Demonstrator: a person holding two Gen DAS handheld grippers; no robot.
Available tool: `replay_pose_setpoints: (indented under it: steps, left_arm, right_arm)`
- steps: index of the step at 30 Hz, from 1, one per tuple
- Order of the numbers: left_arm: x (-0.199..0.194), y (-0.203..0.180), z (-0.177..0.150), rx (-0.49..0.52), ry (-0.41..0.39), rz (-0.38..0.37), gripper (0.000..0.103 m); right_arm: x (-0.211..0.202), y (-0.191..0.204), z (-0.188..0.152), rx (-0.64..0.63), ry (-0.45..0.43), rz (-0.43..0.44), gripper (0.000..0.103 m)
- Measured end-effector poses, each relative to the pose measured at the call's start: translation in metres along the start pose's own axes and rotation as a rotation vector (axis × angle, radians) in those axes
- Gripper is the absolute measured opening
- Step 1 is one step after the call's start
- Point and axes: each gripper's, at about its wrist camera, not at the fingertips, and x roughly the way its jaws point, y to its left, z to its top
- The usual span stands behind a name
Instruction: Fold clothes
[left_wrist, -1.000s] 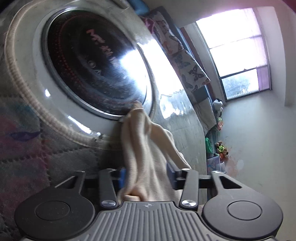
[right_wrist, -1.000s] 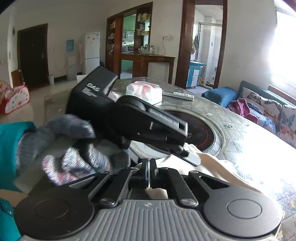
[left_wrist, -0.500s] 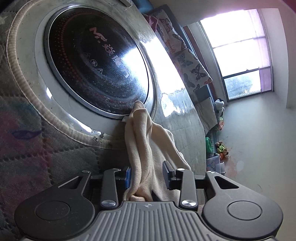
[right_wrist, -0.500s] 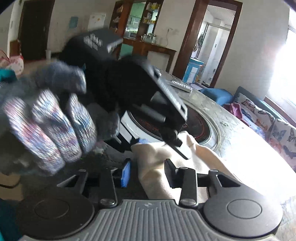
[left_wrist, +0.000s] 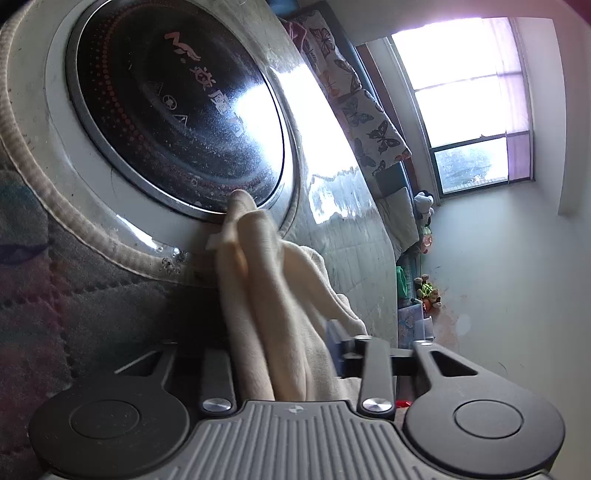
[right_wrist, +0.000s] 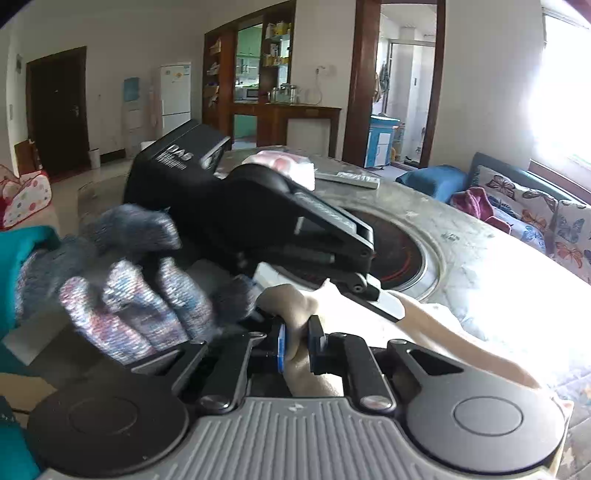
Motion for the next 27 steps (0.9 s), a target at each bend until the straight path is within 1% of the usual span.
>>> replay_pose_setpoints:
  steps: [1, 3, 5, 6, 7, 11, 16, 17, 18, 19, 21, 25, 26, 27]
  left_arm:
    - [0.001, 0.001, 0.000, 0.001, 0.000, 0.004, 0.019]
    - [0.001, 0.006, 0.000, -0.006, 0.000, 0.017, 0.017]
    - [0.001, 0.009, 0.000, -0.005, 0.000, 0.011, 0.017]
    - [0.001, 0.008, -0.001, 0.005, -0.002, 0.014, 0.017]
    - [0.001, 0.006, -0.002, 0.016, -0.003, 0.017, 0.017]
    - [0.001, 0.002, -0.005, 0.055, -0.009, 0.029, 0.017]
    - [0.010, -0.009, -0.007, 0.082, -0.011, 0.043, 0.017]
    - [0.010, -0.010, -0.008, 0.086, -0.011, 0.047, 0.017]
    - [0.011, -0.012, -0.008, 0.090, -0.012, 0.049, 0.017]
    - [0.012, -0.013, -0.008, 0.092, -0.012, 0.051, 0.017]
    - [0.013, -0.014, -0.009, 0.095, -0.014, 0.053, 0.017]
    - [0.011, -0.015, -0.012, 0.102, -0.012, 0.056, 0.018]
    - [0.011, -0.015, -0.013, 0.105, -0.011, 0.058, 0.018]
    - [0.011, -0.016, -0.013, 0.111, -0.011, 0.060, 0.018]
  right_arm:
    - [0.000, -0.003, -0.001, 0.006, 0.003, 0.004, 0.016]
    - [-0.006, -0.008, -0.005, 0.044, 0.000, 0.014, 0.019]
    - [-0.016, -0.017, -0.011, 0.088, -0.006, 0.000, 0.022]
    - [-0.021, -0.021, -0.014, 0.110, -0.010, -0.010, 0.026]
    - [-0.026, -0.025, -0.017, 0.131, -0.013, -0.020, 0.027]
    - [-0.048, -0.065, -0.035, 0.269, -0.003, -0.145, 0.027]
    - [-0.063, -0.131, -0.061, 0.449, 0.018, -0.365, 0.030]
    - [-0.064, -0.143, -0.066, 0.484, 0.019, -0.396, 0.031]
    - [-0.064, -0.153, -0.072, 0.516, 0.019, -0.410, 0.034]
    - [-0.063, -0.161, -0.077, 0.543, 0.017, -0.407, 0.037]
    - [-0.061, -0.174, -0.084, 0.590, 0.009, -0.385, 0.039]
    - [-0.052, -0.184, -0.093, 0.637, -0.012, -0.337, 0.040]
    - [-0.052, -0.184, -0.094, 0.636, -0.016, -0.332, 0.040]
    - [-0.052, -0.184, -0.095, 0.634, -0.017, -0.330, 0.037]
